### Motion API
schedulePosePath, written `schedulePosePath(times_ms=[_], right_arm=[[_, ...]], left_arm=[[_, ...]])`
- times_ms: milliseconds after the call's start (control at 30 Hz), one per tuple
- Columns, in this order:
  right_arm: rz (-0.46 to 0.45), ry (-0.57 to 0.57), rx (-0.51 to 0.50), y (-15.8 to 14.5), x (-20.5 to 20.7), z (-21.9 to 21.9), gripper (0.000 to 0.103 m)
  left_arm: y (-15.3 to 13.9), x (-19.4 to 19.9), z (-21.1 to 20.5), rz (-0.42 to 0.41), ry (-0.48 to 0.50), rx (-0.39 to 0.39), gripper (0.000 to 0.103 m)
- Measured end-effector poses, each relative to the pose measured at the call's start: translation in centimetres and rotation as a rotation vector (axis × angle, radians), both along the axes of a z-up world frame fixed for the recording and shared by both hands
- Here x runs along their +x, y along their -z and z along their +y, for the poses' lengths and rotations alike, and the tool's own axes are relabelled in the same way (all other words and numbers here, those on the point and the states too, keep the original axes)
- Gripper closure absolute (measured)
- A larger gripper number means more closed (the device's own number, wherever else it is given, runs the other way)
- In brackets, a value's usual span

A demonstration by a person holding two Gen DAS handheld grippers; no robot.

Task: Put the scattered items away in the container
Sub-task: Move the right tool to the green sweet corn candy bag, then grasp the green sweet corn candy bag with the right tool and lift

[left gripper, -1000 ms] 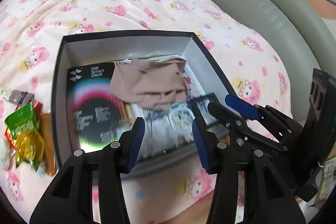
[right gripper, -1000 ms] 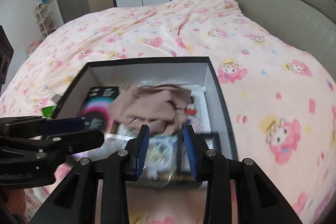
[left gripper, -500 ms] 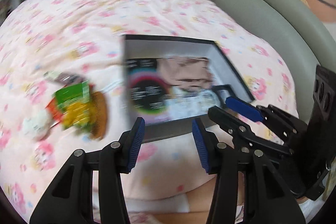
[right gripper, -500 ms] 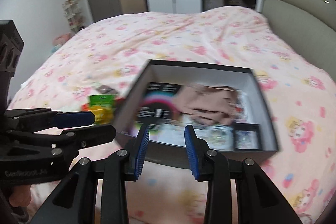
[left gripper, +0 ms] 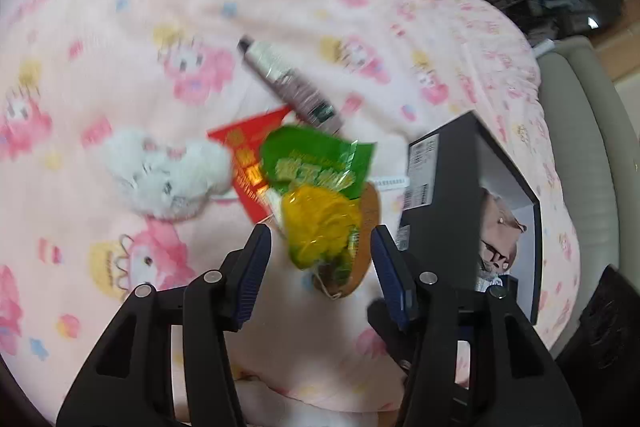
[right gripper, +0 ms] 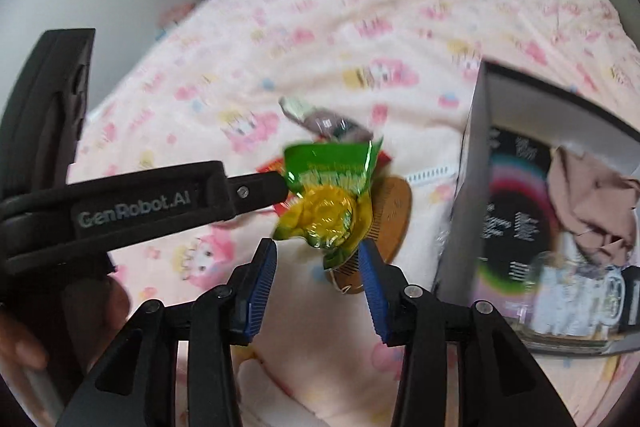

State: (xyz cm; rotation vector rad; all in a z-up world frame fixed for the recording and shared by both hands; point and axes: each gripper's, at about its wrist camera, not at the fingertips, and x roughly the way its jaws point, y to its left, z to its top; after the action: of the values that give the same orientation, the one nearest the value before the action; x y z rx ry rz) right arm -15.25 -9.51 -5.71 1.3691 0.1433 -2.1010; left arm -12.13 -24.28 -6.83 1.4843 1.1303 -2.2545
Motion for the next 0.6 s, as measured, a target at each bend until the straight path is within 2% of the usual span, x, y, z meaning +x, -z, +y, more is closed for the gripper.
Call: schedulePosePath(times_ms=[100,233,333,433,500,600], right_arm=[[-0.017,-0.007,0.030,1.7,-0.7,-1.2,0.062],[-0.021,0.009,0.074,3.4,-1.9,-2.3,0.060],[-0.035,0.015,0.097,4.5,-2.9,-3.1,0.060],[-0.045,0.012,0.132,5.6,-3.4,-3.8,0.054],[-0.069,0.008,0.130,6.3,-3.8,-4.0,0.048],[-0.103,0.008,0.101,7.1,-4.1,-3.8,0.047]], left_arm=[[2.4,-0.7,-1.4,-0.055,-0.034,0.125,0.051],[3.9,-2.0,-2.3,-0.096,-0.063,0.211,0.050],[4.6,-3.3,-2.2,-0.120,-0.041,0.235,0.049],[5.9,-3.7,-2.2,-0.169,-0.050,0.232,0.048],[6.7,-3.7,-2.0,-0.193,-0.041,0.252,0.044],[7.1,-3.6,-2.0,-0.201,-0.048,0.242,0.043]])
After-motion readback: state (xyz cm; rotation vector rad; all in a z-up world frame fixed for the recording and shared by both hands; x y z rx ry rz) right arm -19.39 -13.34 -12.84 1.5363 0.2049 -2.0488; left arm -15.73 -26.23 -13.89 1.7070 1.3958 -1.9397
